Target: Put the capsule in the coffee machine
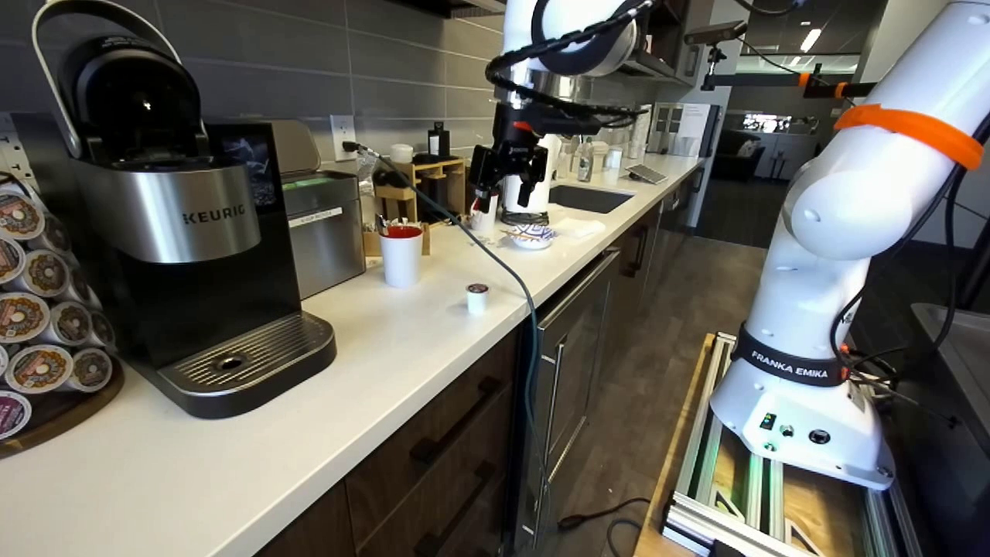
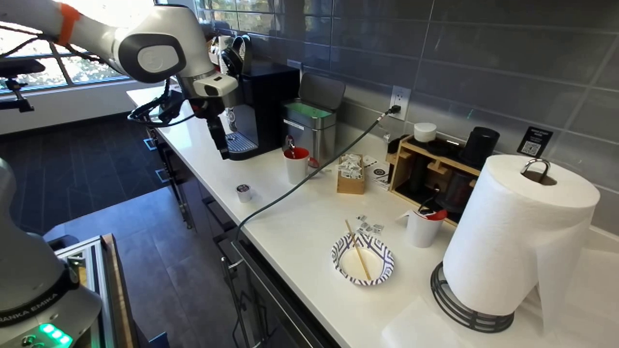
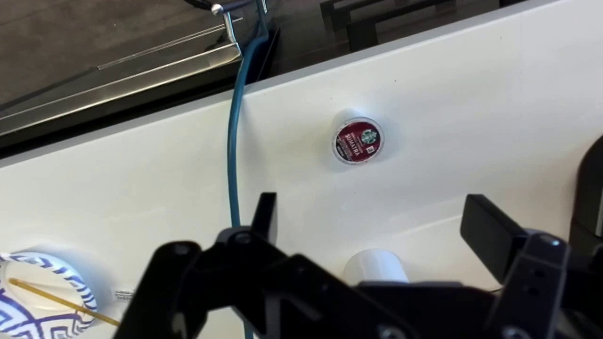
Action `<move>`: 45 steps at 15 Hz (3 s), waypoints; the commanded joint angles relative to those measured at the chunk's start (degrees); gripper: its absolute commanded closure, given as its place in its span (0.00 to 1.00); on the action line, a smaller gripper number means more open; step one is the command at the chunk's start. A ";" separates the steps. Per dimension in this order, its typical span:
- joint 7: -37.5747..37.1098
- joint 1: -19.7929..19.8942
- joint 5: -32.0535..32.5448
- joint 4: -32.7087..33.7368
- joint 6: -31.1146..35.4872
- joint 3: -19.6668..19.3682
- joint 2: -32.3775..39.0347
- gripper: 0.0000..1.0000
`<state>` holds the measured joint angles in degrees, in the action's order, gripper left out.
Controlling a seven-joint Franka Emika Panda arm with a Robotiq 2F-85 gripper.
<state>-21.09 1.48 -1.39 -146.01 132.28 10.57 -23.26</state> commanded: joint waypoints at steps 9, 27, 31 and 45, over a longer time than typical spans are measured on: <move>3.70 -3.90 3.16 -1.02 7.11 -0.99 12.71 0.00; -0.07 -4.89 8.26 -0.06 26.18 -5.07 26.91 0.00; -0.19 -5.83 8.26 -0.04 26.03 -5.26 27.13 0.07; -2.09 -6.57 11.74 0.09 22.01 -6.00 24.73 0.19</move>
<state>-21.70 -4.10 8.76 -145.83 156.95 5.04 2.53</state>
